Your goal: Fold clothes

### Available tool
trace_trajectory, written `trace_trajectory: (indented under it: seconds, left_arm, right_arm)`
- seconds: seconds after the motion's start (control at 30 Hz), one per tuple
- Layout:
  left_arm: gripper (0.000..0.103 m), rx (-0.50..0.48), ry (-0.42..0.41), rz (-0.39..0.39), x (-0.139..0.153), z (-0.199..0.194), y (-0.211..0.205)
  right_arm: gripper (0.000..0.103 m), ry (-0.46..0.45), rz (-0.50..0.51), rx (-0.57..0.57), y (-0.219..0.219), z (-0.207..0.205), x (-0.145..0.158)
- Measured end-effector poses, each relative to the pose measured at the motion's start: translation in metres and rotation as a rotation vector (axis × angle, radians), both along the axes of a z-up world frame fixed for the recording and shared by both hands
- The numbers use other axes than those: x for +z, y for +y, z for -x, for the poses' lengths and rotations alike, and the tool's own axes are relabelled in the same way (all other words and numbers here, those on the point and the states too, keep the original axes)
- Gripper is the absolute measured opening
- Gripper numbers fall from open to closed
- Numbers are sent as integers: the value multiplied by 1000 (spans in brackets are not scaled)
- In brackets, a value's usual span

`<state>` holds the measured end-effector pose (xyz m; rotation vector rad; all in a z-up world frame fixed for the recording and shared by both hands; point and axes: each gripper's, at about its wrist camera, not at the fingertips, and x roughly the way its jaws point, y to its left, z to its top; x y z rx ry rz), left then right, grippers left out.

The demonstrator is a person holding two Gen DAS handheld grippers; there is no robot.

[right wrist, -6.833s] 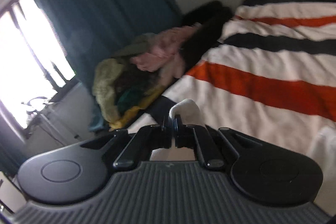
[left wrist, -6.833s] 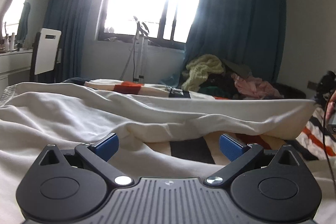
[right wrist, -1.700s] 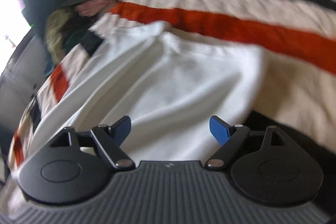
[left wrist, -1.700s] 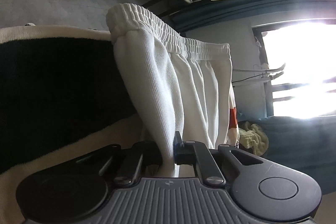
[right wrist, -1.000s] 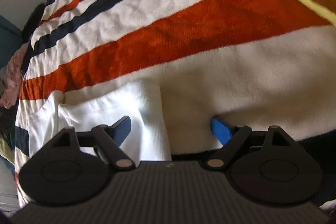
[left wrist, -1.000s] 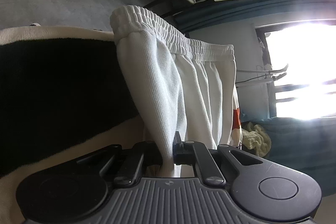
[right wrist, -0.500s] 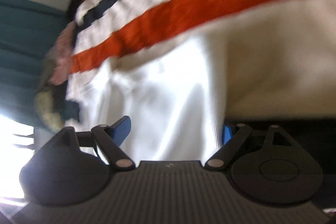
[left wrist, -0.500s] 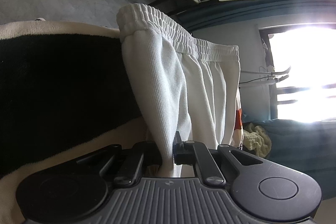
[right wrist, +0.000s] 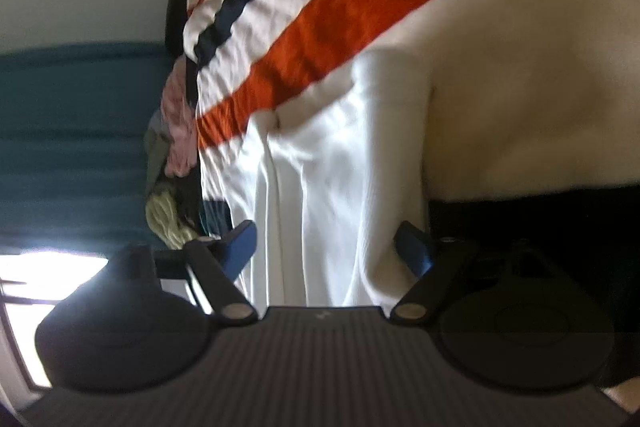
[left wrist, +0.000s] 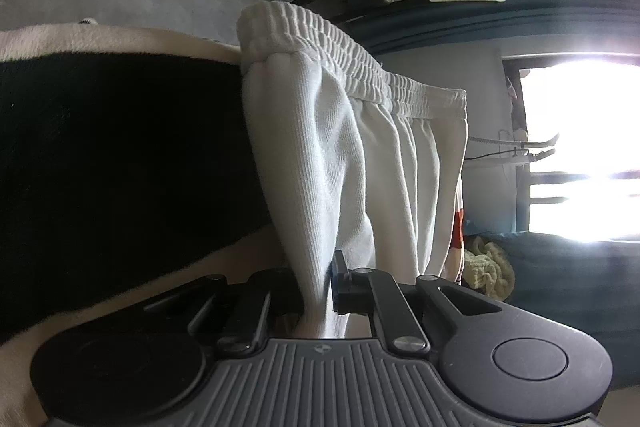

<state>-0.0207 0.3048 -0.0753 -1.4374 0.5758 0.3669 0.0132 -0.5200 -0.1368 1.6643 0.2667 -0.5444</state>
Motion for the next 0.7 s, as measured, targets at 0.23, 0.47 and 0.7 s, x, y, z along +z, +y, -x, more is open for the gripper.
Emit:
trace_trajectory:
  seconds: [0.23, 0.47, 0.7]
  left_arm:
    - [21, -15, -41, 91, -11, 2, 8]
    - [33, 10, -68, 110, -13, 4, 8]
    - [33, 50, -48, 80, -9, 5, 8]
  right_arm:
    - [72, -63, -83, -14, -23, 15, -15]
    - [44, 56, 27, 55, -33, 19, -12]
    - [6, 200, 115, 25, -34, 13, -8]
